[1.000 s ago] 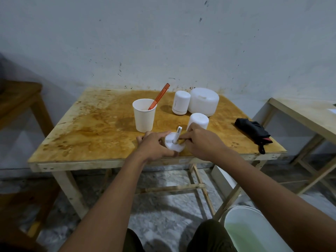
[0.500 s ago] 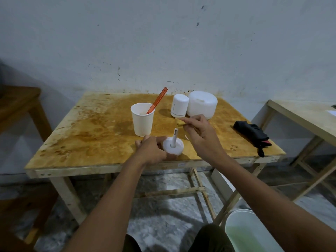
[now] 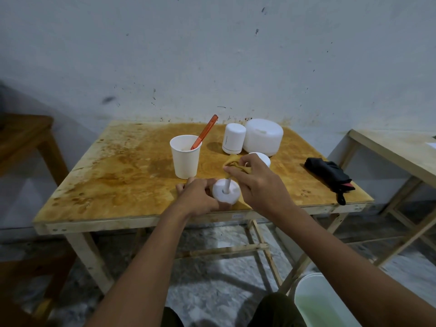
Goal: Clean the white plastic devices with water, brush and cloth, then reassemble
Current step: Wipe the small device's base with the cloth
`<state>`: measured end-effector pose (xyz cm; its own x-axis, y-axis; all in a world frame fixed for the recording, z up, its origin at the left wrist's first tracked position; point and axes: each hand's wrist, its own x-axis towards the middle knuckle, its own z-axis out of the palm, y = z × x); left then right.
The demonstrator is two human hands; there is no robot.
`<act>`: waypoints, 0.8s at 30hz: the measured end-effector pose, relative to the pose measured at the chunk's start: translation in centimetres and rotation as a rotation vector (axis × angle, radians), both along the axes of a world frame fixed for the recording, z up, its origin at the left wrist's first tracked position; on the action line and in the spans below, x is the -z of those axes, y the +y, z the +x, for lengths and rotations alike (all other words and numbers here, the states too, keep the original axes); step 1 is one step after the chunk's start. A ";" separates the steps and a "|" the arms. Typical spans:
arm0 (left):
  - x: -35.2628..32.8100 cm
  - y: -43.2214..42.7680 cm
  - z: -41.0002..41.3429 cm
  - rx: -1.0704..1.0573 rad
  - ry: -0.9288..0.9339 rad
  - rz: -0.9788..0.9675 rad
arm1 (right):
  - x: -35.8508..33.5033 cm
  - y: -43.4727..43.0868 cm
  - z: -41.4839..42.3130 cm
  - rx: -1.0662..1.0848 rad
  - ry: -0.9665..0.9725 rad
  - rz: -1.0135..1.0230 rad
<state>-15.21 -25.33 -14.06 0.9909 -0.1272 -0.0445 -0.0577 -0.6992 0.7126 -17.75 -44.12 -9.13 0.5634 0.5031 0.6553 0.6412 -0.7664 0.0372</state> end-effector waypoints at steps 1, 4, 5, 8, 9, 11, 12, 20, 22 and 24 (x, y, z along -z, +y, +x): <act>0.1 0.0 0.1 -0.006 0.002 0.003 | -0.1 -0.1 0.0 0.002 -0.072 -0.040; 0.1 0.0 0.0 -0.023 0.015 -0.010 | 0.1 -0.2 0.1 -0.037 -0.196 -0.117; 0.0 0.0 0.0 -0.030 0.014 -0.014 | 0.3 -0.2 0.1 -0.046 -0.210 -0.147; -0.3 -0.1 -0.3 -0.022 0.004 0.007 | 1.3 -0.6 0.4 -0.038 -0.162 -0.117; -0.3 -0.1 -0.3 -0.016 0.000 0.017 | 1.5 -0.6 0.6 -0.018 -0.110 -0.041; -0.4 0.0 -0.4 -0.009 0.003 0.021 | 1.9 -0.1 0.6 0.020 0.059 0.178; -0.4 0.0 -0.3 -0.007 0.001 0.015 | 1.7 0.4 0.3 0.032 0.164 0.291; -0.3 0.1 -0.1 -0.013 0.033 0.028 | -1.6 2.0 -0.7 0.087 0.846 0.690; -0.6 0.0 -0.2 0.003 0.016 0.034 | -2.4 1.7 -0.6 0.148 1.027 0.643; -0.9 -0.1 -0.5 0.015 -0.004 0.044 | -2.7 1.5 -0.6 0.145 1.013 0.633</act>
